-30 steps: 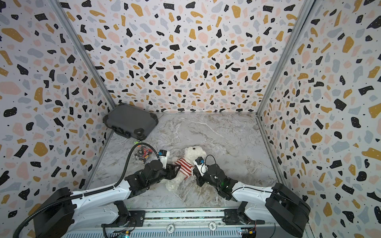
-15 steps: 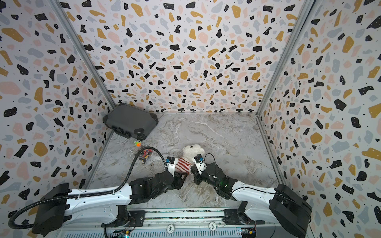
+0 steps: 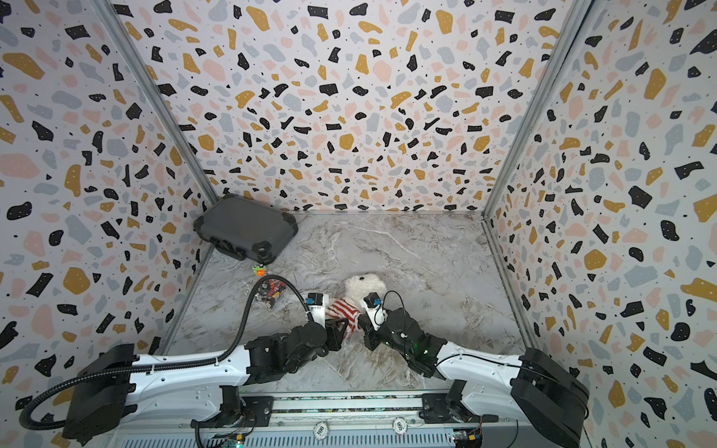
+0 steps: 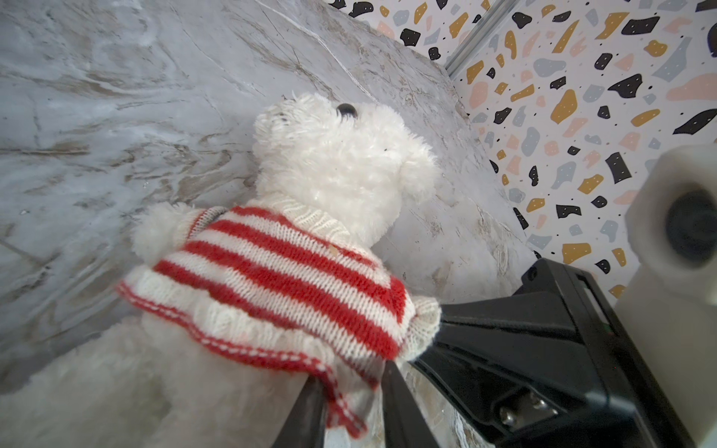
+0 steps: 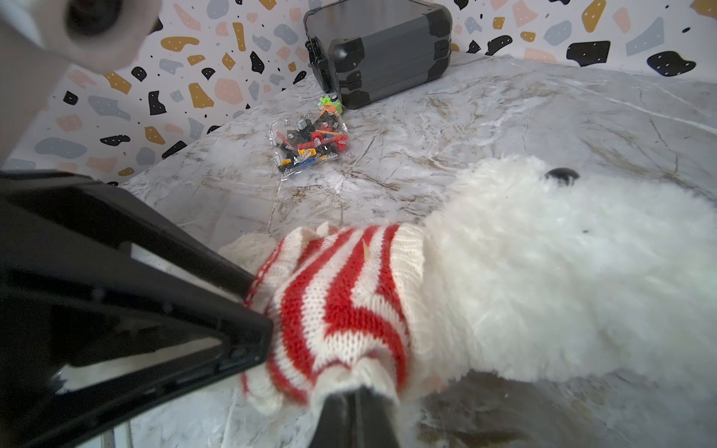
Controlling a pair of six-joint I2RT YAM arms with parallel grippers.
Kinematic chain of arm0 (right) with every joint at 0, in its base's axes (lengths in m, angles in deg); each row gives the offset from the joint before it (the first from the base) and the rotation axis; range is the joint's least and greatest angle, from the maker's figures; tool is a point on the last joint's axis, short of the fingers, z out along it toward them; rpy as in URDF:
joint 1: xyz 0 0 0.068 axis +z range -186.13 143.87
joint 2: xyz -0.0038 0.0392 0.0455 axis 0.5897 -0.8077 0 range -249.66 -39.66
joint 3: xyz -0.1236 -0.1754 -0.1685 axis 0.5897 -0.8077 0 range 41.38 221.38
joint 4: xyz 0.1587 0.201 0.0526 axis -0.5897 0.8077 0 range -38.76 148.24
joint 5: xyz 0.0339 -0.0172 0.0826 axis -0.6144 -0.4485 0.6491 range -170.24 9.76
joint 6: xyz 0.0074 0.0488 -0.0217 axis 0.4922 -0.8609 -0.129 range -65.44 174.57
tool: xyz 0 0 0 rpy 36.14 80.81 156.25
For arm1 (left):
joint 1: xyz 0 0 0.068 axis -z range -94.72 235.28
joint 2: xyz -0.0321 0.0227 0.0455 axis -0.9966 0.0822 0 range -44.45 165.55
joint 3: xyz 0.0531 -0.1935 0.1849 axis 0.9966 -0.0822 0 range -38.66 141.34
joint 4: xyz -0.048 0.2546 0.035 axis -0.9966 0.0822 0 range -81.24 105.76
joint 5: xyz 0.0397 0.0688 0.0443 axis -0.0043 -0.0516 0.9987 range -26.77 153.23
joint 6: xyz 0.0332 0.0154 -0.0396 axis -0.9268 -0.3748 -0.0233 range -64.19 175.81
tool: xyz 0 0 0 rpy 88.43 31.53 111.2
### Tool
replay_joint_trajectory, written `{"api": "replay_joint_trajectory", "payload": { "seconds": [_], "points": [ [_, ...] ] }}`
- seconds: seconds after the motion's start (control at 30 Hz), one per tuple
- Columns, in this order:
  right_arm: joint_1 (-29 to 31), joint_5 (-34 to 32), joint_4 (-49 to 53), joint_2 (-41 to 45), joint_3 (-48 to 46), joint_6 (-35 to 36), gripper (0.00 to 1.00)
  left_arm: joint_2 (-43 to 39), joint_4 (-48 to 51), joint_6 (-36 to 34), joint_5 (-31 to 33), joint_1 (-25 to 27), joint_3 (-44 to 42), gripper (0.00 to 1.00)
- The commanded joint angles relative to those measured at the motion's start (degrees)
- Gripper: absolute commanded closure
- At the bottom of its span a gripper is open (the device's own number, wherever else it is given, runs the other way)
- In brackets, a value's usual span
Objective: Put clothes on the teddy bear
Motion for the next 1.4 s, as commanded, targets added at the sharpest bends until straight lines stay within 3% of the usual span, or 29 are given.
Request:
{"api": "replay_joint_trajectory", "payload": {
  "seconds": [0.0, 0.17, 0.63, 0.93, 1.17, 1.37],
  "points": [
    [0.4, -0.4, -0.4, 1.4, 2.3, 0.2, 1.00, -0.4, -2.4, 0.1, 1.7, 0.1, -0.6, 0.81],
    [0.9, -0.8, 0.4, 1.7, 2.0, 0.7, 1.00, -2.2, -0.8, -0.5, 2.9, -0.2, -0.6, 1.00],
    [0.9, -4.0, 4.0, 6.9, -1.9, 2.9, 1.00, -10.4, 3.4, -0.6, 5.1, -4.5, -2.9, 1.00],
    [1.2, 0.1, 1.5, 11.9, -5.6, 7.9, 1.00, -11.2, 2.1, -1.6, 5.1, -8.0, -4.9, 1.00],
    [1.6, 5.4, 3.1, 14.9, -5.9, 13.5, 1.00, -8.3, -4.8, -2.0, 0.0, -14.8, -8.9, 1.00],
    [1.8, 8.2, 0.6, 13.4, -5.4, 14.6, 1.00, -2.1, -5.3, -5.3, -5.3, -15.6, -6.6, 1.00]
  ]
}}
